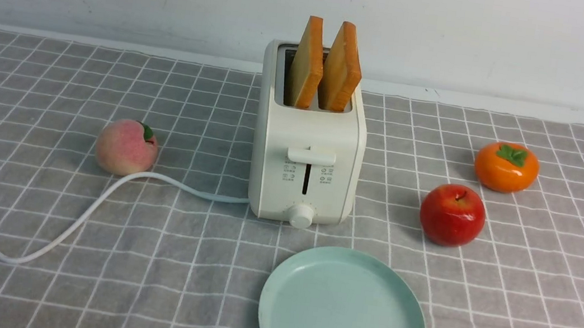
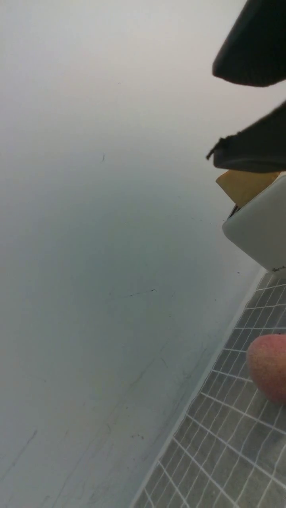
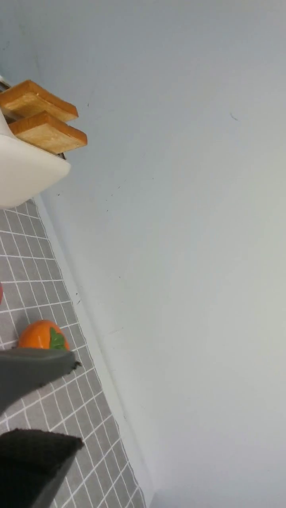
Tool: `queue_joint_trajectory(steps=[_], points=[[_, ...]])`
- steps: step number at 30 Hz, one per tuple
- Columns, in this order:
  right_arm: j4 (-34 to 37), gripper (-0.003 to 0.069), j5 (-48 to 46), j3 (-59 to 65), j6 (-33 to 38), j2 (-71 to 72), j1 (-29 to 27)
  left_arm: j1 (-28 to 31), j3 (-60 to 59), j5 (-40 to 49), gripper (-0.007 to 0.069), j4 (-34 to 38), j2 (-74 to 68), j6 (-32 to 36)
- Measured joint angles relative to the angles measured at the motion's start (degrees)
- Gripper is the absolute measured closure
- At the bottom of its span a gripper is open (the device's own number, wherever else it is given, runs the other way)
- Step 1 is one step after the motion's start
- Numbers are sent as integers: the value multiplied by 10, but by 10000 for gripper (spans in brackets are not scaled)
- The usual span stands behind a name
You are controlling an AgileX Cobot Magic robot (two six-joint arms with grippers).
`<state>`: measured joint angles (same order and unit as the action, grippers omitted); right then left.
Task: Take toasted bread from bread machine on grey coffee table place on plate.
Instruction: 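Grasp the toast slice in the toaster and pull it up out of the slot with the right gripper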
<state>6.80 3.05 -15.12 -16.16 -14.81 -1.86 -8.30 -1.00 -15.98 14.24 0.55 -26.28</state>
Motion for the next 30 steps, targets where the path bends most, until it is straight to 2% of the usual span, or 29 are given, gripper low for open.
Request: queue_joint_trajectory(steps=[5, 8, 11, 12, 13, 15, 18, 20, 21, 25, 30], points=[[0, 419, -75, -127, 0, -88, 0, 0, 73, 30, 387, 0, -46, 27], [-1, 419, -121, -234, 0, -156, 0, 0, 193, 83, 387, -1, -136, 51], [-5, 419, -127, -277, 0, -181, 0, 0, 274, 125, 387, -1, -194, 63], [-15, 419, -131, -305, 3, -196, 0, 0, 344, 172, 387, -4, -242, 75], [-18, 419, -132, -307, 3, -198, 0, 0, 361, 186, 387, -4, -254, 77], [-47, 419, -153, -330, 25, -212, 0, 0, 470, 293, 387, -12, -329, 97], [-68, 419, -190, -339, 46, -216, 0, 0, 539, 386, 387, -23, -382, 114], [-84, 419, -276, -342, 64, -226, 0, 0, 604, 493, 387, -43, -450, 135], [-84, 419, -276, -342, 65, -226, 0, 0, 604, 493, 387, -45, -450, 137], [-80, 419, -395, -343, 71, -261, 0, 0, 622, 547, 387, -98, -522, 175], [-74, 419, -402, -343, 73, -275, 0, 0, 620, 551, 387, -93, -555, 172]])
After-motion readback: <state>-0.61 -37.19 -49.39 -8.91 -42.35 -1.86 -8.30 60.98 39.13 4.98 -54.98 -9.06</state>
